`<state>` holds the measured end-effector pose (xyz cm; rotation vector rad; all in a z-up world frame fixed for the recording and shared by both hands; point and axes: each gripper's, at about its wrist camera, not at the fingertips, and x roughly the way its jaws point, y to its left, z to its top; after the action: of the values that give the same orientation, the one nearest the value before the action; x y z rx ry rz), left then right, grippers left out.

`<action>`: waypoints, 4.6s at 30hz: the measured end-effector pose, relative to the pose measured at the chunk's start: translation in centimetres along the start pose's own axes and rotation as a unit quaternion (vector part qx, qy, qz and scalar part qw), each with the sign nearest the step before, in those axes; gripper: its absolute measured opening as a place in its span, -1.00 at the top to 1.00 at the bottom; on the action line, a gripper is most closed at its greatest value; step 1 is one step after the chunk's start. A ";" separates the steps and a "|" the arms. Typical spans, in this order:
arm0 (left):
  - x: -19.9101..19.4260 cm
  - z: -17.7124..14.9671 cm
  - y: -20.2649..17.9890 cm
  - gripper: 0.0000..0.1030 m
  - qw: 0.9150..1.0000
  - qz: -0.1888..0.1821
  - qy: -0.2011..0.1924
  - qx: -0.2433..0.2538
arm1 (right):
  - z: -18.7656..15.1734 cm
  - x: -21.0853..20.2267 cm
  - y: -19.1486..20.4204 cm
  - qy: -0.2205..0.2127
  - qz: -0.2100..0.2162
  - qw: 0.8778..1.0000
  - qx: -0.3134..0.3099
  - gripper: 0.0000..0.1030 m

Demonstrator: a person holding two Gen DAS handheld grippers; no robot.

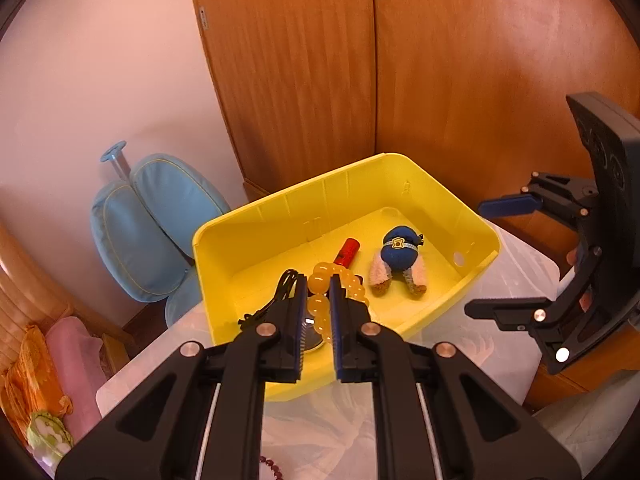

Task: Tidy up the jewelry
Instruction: 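Carry the amber bracelet over the yellow bin with the left gripper, then open the left gripper to release the amber bracelet in the bin, then withdraw the left gripper while moving the right gripper toward the dark red bracelet, then grasp the dark red bead bracelet with the right gripper and lift, then carry the dark red bracelet over the yellow bin with the right gripper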

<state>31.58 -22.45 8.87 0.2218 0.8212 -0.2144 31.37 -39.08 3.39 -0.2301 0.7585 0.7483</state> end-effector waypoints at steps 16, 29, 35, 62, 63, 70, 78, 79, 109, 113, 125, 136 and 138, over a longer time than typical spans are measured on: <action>14.0 0.2 -0.2 0.78 0.990 -0.051 0.126 0.024 | 0.1 10.0 -6.1 0.113 -0.035 0.991 0.059 -0.85; 10.6 0.2 0.2 -0.14 0.995 -0.034 0.092 0.029 | 0.8 8.6 -5.5 0.090 -0.026 0.994 0.058 -0.85; 8.7 -0.9 0.0 -0.60 0.995 -0.027 0.089 0.034 | 0.5 7.3 -4.5 0.079 -0.022 0.995 0.056 -0.85; -5.0 -16.2 10.5 -0.86 0.987 0.063 0.065 -0.132 | 2.6 4.9 13.7 0.036 0.122 0.988 -0.088 -0.85; -5.3 -17.1 10.9 -0.86 0.986 0.067 0.069 -0.139 | 2.5 5.3 14.5 0.042 0.131 0.986 -0.095 -0.85; -5.0 -22.6 12.3 -0.86 0.976 0.085 0.107 -0.171 | 0.6 9.6 19.8 0.098 0.171 0.973 -0.116 -0.85; -3.3 -26.5 13.6 -0.86 0.972 0.072 0.121 -0.189 | -1.4 15.8 22.9 0.156 0.148 0.970 -0.110 -0.85; -3.2 -26.8 13.9 -0.86 0.973 0.072 0.118 -0.187 | -1.5 16.3 23.3 0.159 0.143 0.970 -0.115 -0.85; -1.9 -29.0 16.8 -0.86 0.971 0.029 0.097 -0.217 | -3.7 19.0 28.0 0.157 0.119 0.957 -0.213 0.79; -2.4 -28.4 16.5 -0.86 0.971 0.032 0.093 -0.218 | -2.8 16.6 26.5 0.132 0.123 0.963 -0.199 0.79; -2.3 -23.1 12.1 -0.86 0.983 0.004 0.081 -0.167 | -2.9 9.6 21.1 0.085 0.109 0.977 -0.160 0.79; -1.5 -15.7 7.0 -0.86 0.993 -0.051 0.044 -0.099 | -3.1 3.3 15.9 0.040 0.076 0.989 -0.118 0.79; -1.6 -14.2 6.5 -0.86 0.994 -0.053 0.036 -0.088 | -2.6 2.3 14.9 0.027 0.069 0.991 -0.112 0.79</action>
<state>22.39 -12.14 1.42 0.0199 0.9188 -0.2336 20.83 -28.21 0.97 -0.4053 0.7467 0.9639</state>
